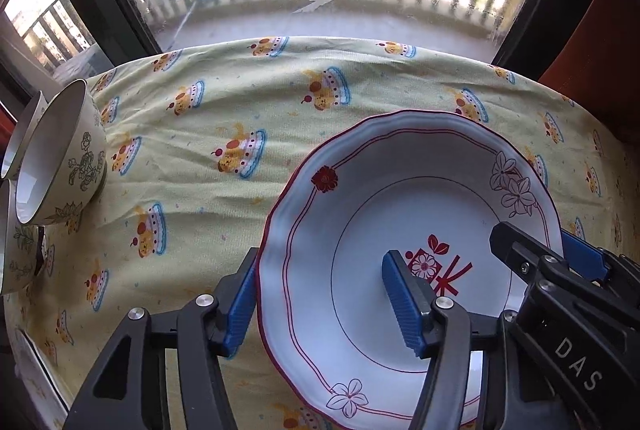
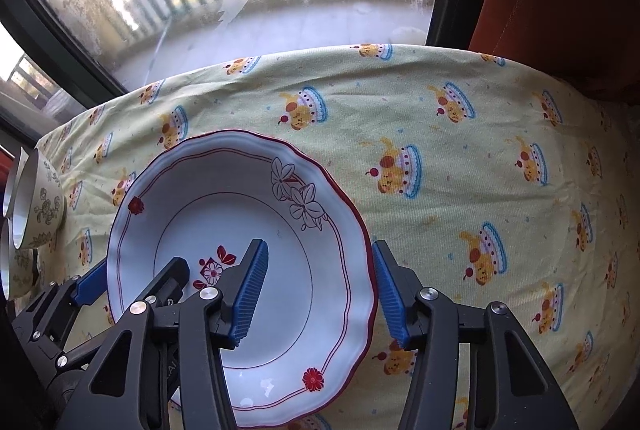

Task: Organize plates and bowls
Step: 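Close both grippers on the rim of the red-character plate, then lift the red-character plate with both grippers and carry it over the stacked plates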

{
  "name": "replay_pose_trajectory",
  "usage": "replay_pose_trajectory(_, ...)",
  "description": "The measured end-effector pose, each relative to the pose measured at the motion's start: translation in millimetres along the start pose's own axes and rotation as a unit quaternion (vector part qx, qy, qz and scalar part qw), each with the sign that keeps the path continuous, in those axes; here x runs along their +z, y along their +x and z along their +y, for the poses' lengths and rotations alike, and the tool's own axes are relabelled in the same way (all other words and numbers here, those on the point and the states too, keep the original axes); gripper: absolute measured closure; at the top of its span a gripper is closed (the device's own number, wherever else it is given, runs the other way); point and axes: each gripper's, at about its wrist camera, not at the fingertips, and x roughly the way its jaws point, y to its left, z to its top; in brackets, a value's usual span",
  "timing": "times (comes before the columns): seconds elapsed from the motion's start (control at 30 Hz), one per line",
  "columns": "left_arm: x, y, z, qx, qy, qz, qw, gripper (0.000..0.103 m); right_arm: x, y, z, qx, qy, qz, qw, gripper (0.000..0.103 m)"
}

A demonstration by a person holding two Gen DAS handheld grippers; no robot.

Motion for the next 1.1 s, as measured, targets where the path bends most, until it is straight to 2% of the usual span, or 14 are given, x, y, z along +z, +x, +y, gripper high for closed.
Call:
replay_pose_trajectory(0.47, -63.5, -22.5, 23.2, 0.008, -0.002, 0.028, 0.9996, 0.041, -65.3, -22.1, 21.8, 0.012, -0.017, 0.033, 0.999, 0.048)
replay_pose_trajectory(0.77, -105.6, -36.1, 43.9, 0.004, -0.01, 0.038, 0.9992, 0.042, -109.3, -38.6, 34.3, 0.011, -0.027, 0.052, 0.998, 0.055)
replay_pose_trajectory(0.83, -109.0, -38.8, 48.6, -0.002, -0.021, 0.042, 0.9989, 0.042, -119.6, -40.3, 37.9, 0.01, -0.035, 0.058, 0.998, 0.059)
replay_pose_trajectory(0.93, -112.9, -39.0, 49.1, 0.003, -0.019, 0.04, 0.999, 0.043, -129.8, -40.0, 38.7, 0.016, -0.04, 0.066, 0.997, 0.059)
replay_pose_trajectory(1.1, -114.2, -35.9, 43.4, 0.013, -0.021, 0.034, 0.9991, 0.04, -128.8, -33.2, 39.6, 0.014, -0.043, 0.065, 0.997, 0.059)
